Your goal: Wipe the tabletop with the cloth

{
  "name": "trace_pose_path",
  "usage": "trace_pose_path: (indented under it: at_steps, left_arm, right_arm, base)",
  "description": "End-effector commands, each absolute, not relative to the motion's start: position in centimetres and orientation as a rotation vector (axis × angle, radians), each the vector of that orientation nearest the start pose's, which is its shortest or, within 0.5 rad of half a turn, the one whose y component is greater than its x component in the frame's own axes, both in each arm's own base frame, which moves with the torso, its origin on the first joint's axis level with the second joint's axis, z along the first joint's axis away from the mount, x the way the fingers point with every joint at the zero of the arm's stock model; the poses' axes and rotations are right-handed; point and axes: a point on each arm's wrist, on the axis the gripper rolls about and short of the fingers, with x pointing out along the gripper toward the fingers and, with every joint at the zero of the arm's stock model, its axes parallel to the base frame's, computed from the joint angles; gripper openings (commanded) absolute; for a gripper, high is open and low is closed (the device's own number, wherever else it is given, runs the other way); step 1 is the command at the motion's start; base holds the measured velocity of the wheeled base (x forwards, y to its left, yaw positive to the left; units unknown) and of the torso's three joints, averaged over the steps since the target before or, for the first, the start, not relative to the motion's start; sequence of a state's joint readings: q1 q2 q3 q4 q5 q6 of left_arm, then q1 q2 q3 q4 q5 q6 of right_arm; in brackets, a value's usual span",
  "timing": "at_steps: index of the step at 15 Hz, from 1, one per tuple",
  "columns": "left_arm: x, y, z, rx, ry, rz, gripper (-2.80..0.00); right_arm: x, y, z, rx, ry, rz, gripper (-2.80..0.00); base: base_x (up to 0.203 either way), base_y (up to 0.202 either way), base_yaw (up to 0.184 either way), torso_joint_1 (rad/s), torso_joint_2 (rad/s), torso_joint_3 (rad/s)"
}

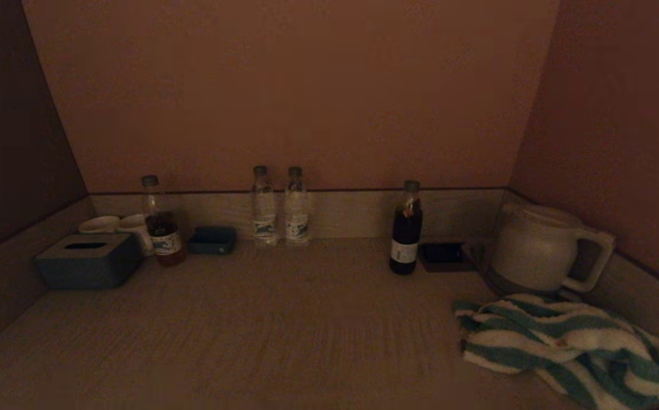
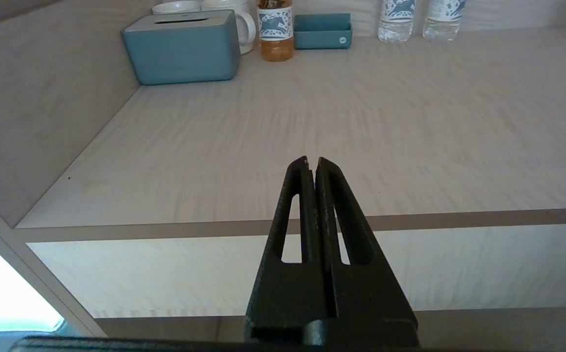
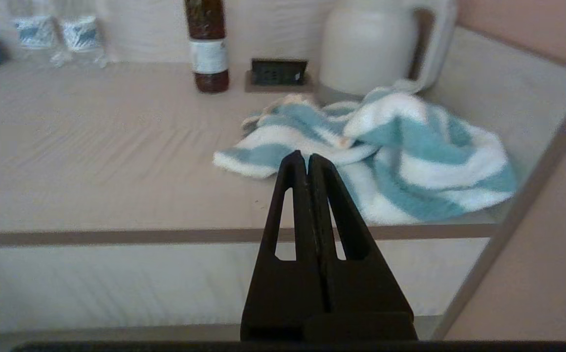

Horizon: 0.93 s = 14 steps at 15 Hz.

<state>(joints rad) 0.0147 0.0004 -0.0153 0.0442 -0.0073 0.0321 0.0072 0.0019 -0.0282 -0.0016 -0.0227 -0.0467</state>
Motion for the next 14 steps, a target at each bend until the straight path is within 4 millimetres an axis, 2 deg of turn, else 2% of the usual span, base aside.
trace_pose_path:
  at_steps: [1,14]
  left_arm:
    - [-2.39,-0.05,7.52,0.032,0.031,0.007,-2.80]
    - [-2.39,-0.05,7.52,0.032,0.031,0.007,-2.80]
  right_arm:
    - [-2.38,-0.05,8.02,-0.047,-0.015,-0.005,-2.80]
    - [-2.28,-0.03,7.59,-0.046,0.000,0.002,-2.80]
  base:
    - [0.000,0.000,0.000,0.000,0.00,0.000]
    - [0.000,0.000,0.000,0.000,0.00,0.000]
